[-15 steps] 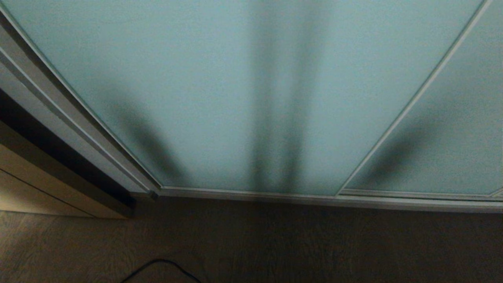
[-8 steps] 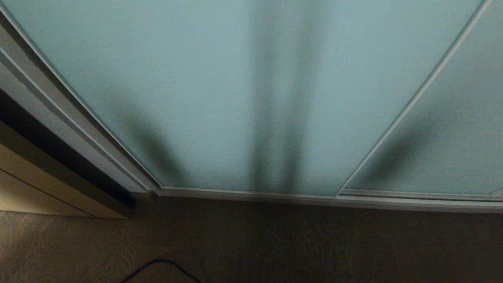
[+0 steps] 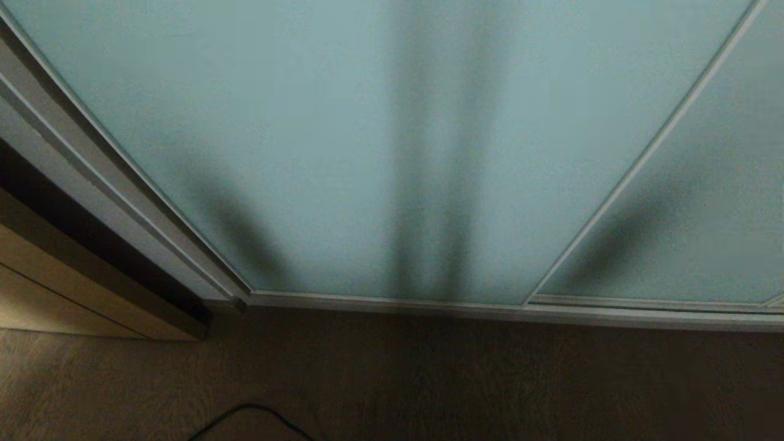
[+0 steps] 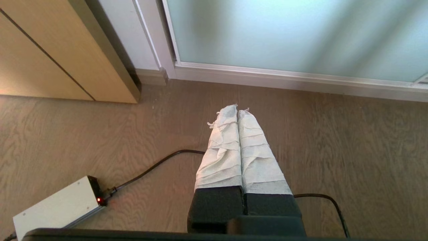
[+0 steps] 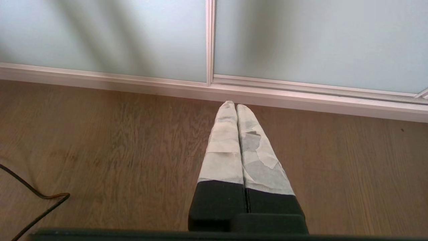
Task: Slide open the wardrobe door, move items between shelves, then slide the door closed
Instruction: Open the door
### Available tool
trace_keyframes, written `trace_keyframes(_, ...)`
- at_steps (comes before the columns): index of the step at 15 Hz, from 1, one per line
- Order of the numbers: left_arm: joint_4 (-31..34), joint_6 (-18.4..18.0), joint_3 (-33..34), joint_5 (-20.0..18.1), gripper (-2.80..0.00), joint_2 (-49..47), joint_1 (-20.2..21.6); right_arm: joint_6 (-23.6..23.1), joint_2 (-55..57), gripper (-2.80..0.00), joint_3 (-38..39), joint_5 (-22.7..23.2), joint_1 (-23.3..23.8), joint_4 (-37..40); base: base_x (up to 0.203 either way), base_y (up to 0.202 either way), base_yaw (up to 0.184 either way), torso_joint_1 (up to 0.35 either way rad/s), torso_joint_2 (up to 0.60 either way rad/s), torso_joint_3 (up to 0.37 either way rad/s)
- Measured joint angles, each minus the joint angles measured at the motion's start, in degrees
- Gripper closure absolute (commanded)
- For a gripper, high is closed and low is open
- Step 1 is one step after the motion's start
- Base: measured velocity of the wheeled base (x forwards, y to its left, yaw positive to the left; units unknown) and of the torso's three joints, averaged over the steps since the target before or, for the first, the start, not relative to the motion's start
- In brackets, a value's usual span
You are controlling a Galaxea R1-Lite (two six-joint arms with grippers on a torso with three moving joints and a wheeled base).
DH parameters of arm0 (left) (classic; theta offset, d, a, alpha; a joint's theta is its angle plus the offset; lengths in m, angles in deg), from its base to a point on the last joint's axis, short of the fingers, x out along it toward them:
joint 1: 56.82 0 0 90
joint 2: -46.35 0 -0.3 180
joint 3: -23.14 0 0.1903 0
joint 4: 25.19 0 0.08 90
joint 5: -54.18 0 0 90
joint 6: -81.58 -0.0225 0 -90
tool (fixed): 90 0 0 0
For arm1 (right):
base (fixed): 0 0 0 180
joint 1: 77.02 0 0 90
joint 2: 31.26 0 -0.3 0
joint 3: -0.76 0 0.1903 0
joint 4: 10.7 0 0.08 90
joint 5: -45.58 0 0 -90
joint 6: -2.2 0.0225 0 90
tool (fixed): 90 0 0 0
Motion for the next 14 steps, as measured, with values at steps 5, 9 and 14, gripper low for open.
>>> trace_keyframes(5,-0.09,0.11,0.20,0.09,0.00,0.00,0.00,0.00,0.00,0.00,0.00,0.02,0.00,0.02,0.000,0.000,0.000,0.000,0.00,0.000)
trace_keyframes(9,-0.09,0.09,0.22,0.07,0.00,0.00,0.02,-0.02,0.00,0.00,0.00,0.01,0.00,0.02,0.005,0.039,-0.002,0.000,0.00,0.002)
trace_keyframes(14,-0.04,0.08,0.22,0.06,0.00,0.00,-0.01,-0.02,0.00,0.00,0.00,0.00,0.02,0.02,0.001,0.187,-0.003,0.002,0.00,0.003)
